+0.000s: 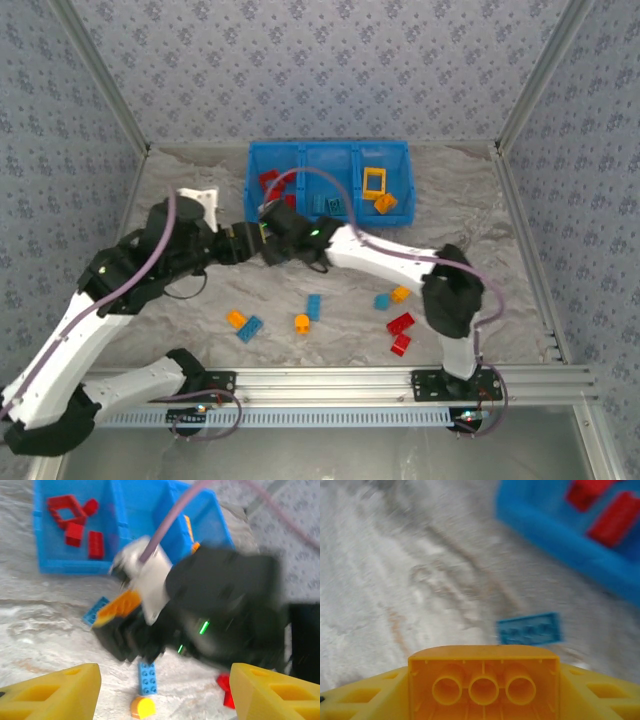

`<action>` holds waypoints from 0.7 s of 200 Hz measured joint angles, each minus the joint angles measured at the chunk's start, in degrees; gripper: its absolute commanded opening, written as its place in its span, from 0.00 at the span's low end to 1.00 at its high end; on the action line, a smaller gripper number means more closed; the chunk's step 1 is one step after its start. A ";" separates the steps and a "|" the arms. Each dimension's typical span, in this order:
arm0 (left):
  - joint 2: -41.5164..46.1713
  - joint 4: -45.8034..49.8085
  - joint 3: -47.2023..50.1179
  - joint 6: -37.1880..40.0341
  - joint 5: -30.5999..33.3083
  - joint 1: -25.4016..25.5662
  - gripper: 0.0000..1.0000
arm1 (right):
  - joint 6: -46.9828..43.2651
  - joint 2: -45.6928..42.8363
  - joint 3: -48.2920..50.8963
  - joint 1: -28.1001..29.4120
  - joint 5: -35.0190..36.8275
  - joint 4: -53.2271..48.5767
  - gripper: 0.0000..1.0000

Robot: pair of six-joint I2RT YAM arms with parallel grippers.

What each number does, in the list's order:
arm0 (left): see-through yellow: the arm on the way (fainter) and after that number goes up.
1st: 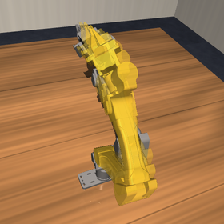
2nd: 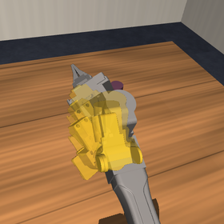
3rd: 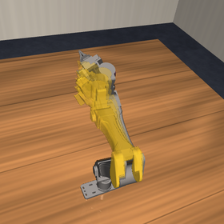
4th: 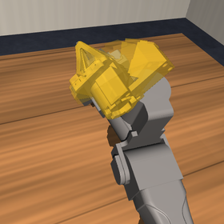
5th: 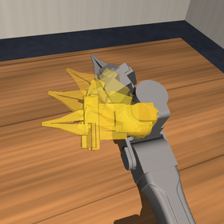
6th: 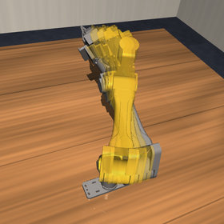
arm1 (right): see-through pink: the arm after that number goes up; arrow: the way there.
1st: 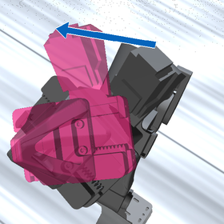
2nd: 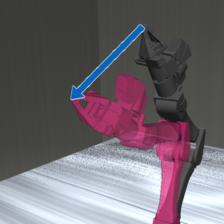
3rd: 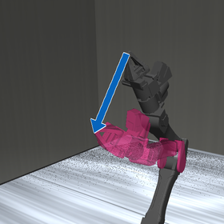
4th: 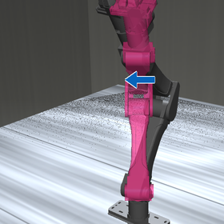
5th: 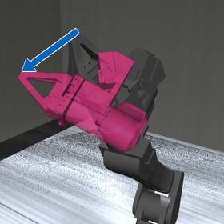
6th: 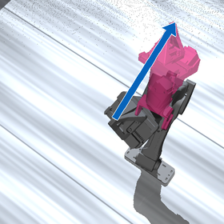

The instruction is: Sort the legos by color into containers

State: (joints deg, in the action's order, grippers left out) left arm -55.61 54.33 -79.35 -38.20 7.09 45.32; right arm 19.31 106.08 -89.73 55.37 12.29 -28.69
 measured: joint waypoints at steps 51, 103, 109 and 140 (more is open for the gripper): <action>-10.82 -9.68 0.24 -0.50 6.56 14.86 0.68 | -0.02 -17.25 13.25 -20.35 0.22 0.13 0.68; -18.40 -17.86 0.55 -0.50 12.85 22.82 0.67 | -0.15 -11.34 12.07 -32.02 -1.36 -0.15 0.67; -19.02 -18.49 0.55 -0.48 13.88 23.74 0.67 | 0.00 -9.38 11.06 -32.65 -1.51 -0.44 0.67; -22.12 -21.18 0.55 -0.28 19.30 27.50 0.67 | 1.81 0.00 4.98 -34.29 -1.60 -2.43 0.68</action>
State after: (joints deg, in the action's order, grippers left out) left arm -77.73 33.15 -78.81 -38.48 26.39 72.82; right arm 21.12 106.08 -84.75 21.08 10.70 -31.11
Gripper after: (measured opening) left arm 0.674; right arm 0.676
